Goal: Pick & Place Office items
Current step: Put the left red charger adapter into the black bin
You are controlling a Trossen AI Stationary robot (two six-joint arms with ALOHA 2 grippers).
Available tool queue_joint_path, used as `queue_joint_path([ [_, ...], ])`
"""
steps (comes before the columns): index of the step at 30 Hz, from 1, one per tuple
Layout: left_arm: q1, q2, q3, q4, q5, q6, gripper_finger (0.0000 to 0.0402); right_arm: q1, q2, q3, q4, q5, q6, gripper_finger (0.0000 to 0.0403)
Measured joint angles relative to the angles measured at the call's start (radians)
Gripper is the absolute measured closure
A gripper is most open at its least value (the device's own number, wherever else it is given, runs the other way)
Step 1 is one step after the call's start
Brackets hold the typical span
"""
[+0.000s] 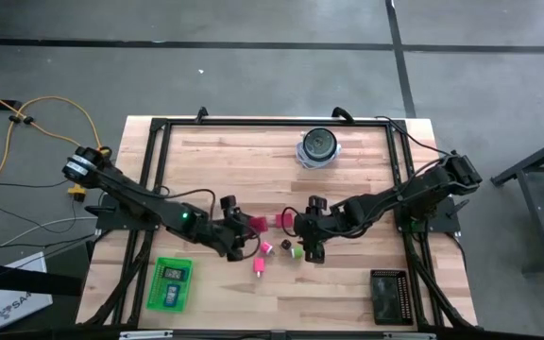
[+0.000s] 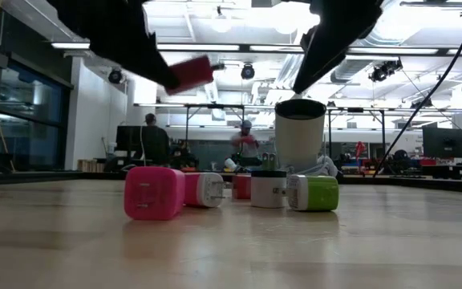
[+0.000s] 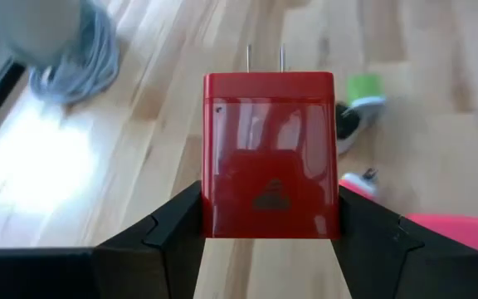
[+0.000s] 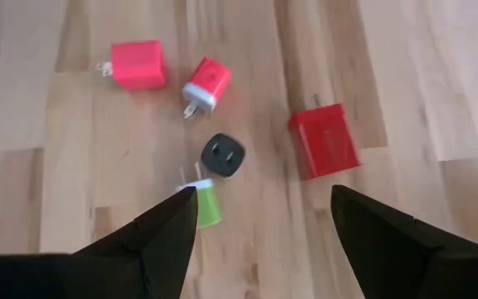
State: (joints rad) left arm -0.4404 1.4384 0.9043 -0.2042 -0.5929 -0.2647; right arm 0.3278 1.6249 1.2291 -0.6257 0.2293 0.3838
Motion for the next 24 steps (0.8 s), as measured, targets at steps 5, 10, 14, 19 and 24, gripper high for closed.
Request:
queue_joint_path([
  [5, -0.035, 0.0, 0.0, 0.078, -0.016, 0.063, 0.0193, -0.004, 0.0, 0.0, 0.067, 0.006, -0.061, 0.0139],
  [10, -0.05, 0.0, 0.0, 0.113, -0.016, 0.086, 0.0193, -0.003, 0.0, 0.0, 0.18, 0.007, -0.129, 0.0139],
  [14, -0.05, 0.0, 0.0, 0.12, -0.017, 0.086, 0.0193, -0.003, 0.0, 0.0, 0.248, 0.007, -0.163, 0.0139],
  [19, -0.05, 0.0, 0.0, 0.174, -0.038, 0.143, 0.0193, -0.003, 0.0, 0.0, 0.281, 0.007, -0.21, 0.0139],
  [24, -0.05, 0.0, 0.0, 0.248, -0.038, 0.213, 0.0193, -0.003, 0.0, 0.0, 0.317, 0.008, -0.262, 0.0139],
])
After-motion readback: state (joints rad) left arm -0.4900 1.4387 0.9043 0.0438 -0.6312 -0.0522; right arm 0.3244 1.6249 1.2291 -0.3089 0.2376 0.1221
